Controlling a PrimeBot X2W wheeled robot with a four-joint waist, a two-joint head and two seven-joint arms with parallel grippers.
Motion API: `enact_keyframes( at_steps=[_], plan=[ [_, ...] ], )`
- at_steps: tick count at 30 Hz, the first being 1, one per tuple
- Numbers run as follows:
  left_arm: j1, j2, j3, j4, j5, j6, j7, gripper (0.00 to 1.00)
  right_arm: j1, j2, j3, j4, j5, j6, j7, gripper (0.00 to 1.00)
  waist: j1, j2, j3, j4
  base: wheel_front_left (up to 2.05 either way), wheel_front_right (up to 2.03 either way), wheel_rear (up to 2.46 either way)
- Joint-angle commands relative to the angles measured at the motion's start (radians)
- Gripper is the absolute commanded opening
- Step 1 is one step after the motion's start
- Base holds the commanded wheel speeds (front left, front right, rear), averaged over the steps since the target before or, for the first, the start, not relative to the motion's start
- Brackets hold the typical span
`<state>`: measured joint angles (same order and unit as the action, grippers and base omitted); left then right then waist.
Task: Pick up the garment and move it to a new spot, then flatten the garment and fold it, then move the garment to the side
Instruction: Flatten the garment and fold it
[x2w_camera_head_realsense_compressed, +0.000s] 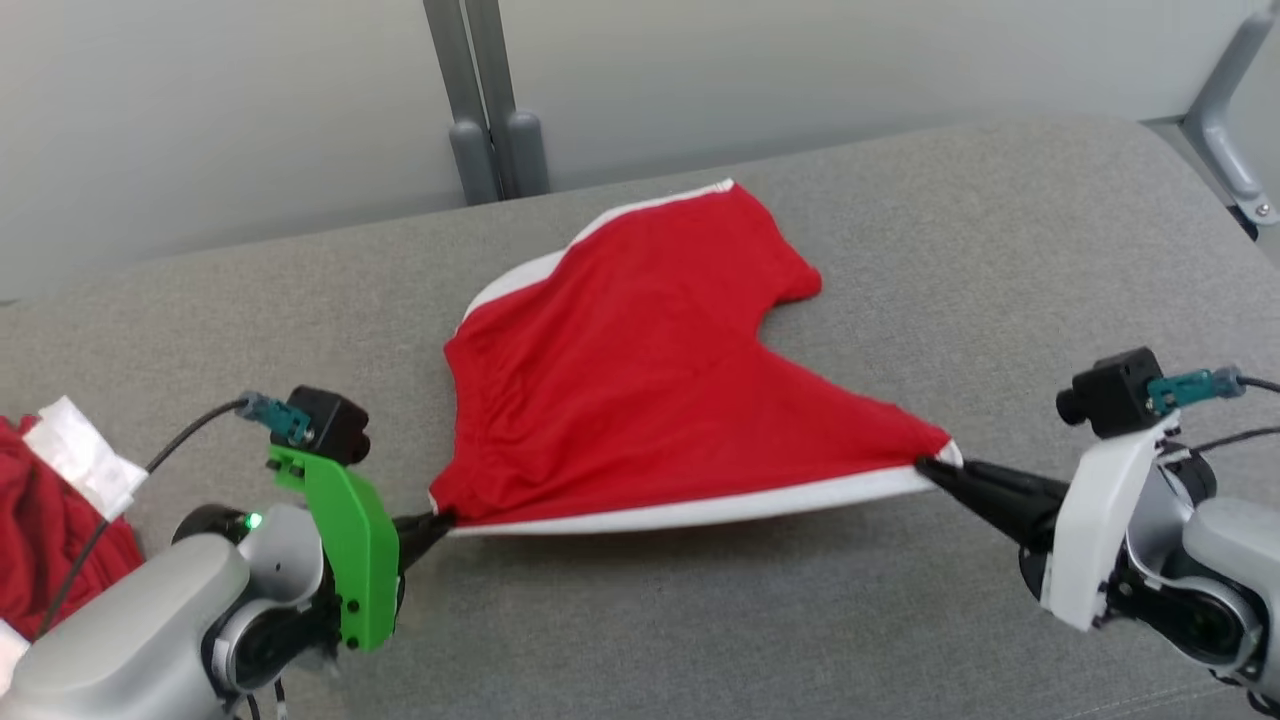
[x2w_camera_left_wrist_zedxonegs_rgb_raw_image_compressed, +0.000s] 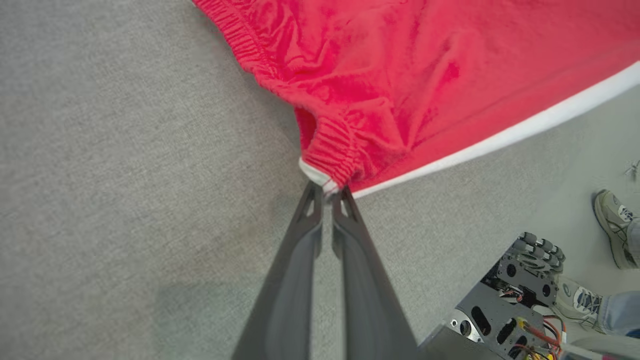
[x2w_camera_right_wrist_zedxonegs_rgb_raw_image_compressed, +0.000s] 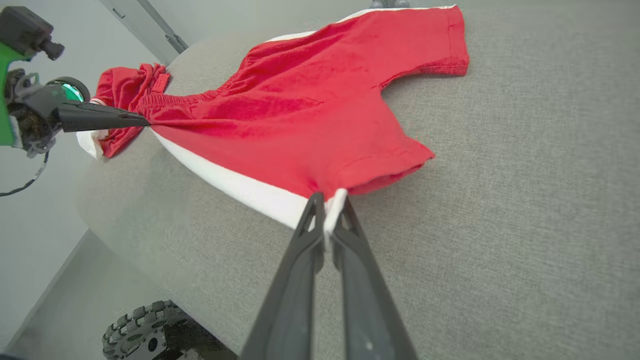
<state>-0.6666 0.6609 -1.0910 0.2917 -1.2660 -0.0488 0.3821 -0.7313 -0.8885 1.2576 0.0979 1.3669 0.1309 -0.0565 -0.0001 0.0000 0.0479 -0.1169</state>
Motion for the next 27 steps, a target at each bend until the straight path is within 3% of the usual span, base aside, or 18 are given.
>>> enact_keyframes(
  at_steps=[1, 7, 13, 23, 27],
  plan=[
    [0.044, 0.035, 0.002, -0.044, -0.030, 0.035, 0.019, 0.00, 0.029, -0.036, 0.002, -0.027, 0.012, 0.000, 0.025, 0.00, 0.0001, 0.0000, -0.057, 0.003, 0.00, 0.00, 0.00],
    [0.107, 0.138, 0.007, -0.241, -0.091, 0.150, 0.095, 0.00, 0.078, -0.128, -0.006, -0.127, 0.038, -0.001, 0.087, 0.00, 0.0001, 0.0000, -0.059, 0.007, 0.00, 0.00, 0.00],
    [0.050, 0.182, -0.010, -0.336, -0.125, 0.182, 0.229, 0.00, 0.055, -0.140, -0.045, -0.150, 0.056, -0.001, 0.129, 0.00, 0.0001, 0.0000, -0.023, 0.009, 0.00, 0.00, 0.00],
    [-0.221, 0.100, -0.005, -0.269, -0.194, 0.187, 0.568, 0.00, -0.099, -0.068, -0.106, -0.069, 0.087, -0.001, 0.265, 0.00, 0.0001, 0.0000, 0.139, 0.018, 0.00, 0.00, 0.00],
    [-0.339, 0.044, 0.011, -0.197, -0.220, 0.216, 0.674, 0.00, -0.197, -0.025, -0.137, -0.003, 0.094, -0.001, 0.317, 0.00, 0.0001, 0.0000, 0.215, 0.018, 0.00, 0.00, 0.00]
  ],
)
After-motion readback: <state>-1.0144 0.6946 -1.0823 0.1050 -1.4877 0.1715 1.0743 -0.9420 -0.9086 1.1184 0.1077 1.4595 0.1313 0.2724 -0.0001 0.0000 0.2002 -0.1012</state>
